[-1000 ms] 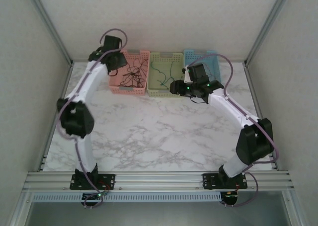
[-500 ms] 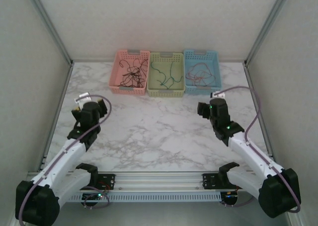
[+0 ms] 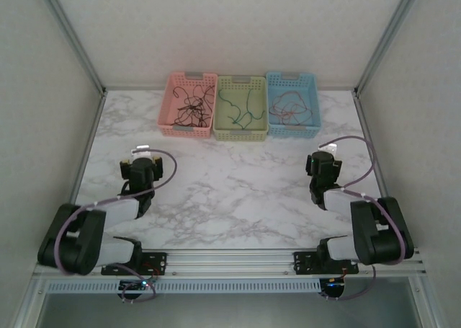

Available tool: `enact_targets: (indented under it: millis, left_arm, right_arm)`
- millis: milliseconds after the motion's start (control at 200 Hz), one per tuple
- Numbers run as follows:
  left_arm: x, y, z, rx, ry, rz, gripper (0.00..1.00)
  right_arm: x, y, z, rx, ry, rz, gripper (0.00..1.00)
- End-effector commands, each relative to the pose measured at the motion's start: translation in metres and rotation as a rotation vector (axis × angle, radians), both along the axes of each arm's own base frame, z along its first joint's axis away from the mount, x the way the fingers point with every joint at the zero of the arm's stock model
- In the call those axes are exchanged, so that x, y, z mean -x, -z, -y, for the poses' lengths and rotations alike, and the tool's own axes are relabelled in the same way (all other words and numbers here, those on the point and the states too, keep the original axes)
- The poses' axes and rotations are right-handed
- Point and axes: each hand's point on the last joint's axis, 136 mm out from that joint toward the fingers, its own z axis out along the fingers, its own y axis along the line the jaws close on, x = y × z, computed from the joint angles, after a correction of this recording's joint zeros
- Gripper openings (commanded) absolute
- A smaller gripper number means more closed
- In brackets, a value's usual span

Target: Untangle the cables

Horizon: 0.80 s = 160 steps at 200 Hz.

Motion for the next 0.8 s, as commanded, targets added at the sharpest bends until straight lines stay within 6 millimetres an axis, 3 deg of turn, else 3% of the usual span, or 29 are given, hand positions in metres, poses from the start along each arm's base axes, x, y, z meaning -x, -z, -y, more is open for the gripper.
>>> enact_targets:
  millis: [0, 85, 250, 270, 290, 315, 441, 501, 536, 586, 796]
  left_arm:
    - [-0.036, -0.030, 0.017, 0.038, 0.100, 0.090, 0.86]
    - [-0.037, -0.023, 0.024, 0.085, 0.151, 0.134, 0.87]
    - [-0.031, -0.024, 0.019, 0.115, 0.143, 0.180, 0.90]
    - [-0.032, -0.024, 0.019, 0.117, 0.143, 0.179, 0.91]
    - [-0.032, -0.024, 0.018, 0.121, 0.142, 0.174, 0.93]
    - [-0.034, -0.023, 0.018, 0.125, 0.142, 0.168, 0.94]
    - [-0.033, -0.020, 0.014, 0.143, 0.135, 0.169, 1.00]
    - [-0.033, -0.007, 0.015, 0.170, 0.162, 0.171, 0.98]
    - [-0.037, -0.012, 0.012, 0.157, 0.147, 0.216, 1.00]
    - [-0.039, -0.005, 0.013, 0.175, 0.150, 0.135, 1.00]
    - [-0.050, -0.002, -0.002, 0.229, 0.098, 0.106, 1.00]
  right_arm:
    - [-0.025, -0.024, -0.003, -0.064, -0.051, 0.206, 0.65]
    - [-0.027, -0.011, -0.021, -0.079, -0.159, 0.177, 0.59]
    - [-0.036, -0.002, -0.022, -0.097, -0.167, 0.114, 0.64]
    - [-0.036, -0.003, -0.022, -0.097, -0.169, 0.122, 0.67]
    - [-0.037, -0.004, -0.021, -0.094, -0.170, 0.134, 0.94]
    - [-0.036, -0.002, -0.021, -0.098, -0.169, 0.119, 0.99]
    - [-0.037, -0.004, -0.021, -0.098, -0.171, 0.128, 0.99]
    - [-0.037, -0.004, -0.021, -0.098, -0.172, 0.128, 0.99]
    - [-0.036, -0.003, -0.021, -0.099, -0.170, 0.124, 0.99]
    - [-0.036, -0.003, -0.021, -0.099, -0.171, 0.124, 0.99]
    - [-0.037, -0.003, -0.021, -0.099, -0.173, 0.125, 0.99]
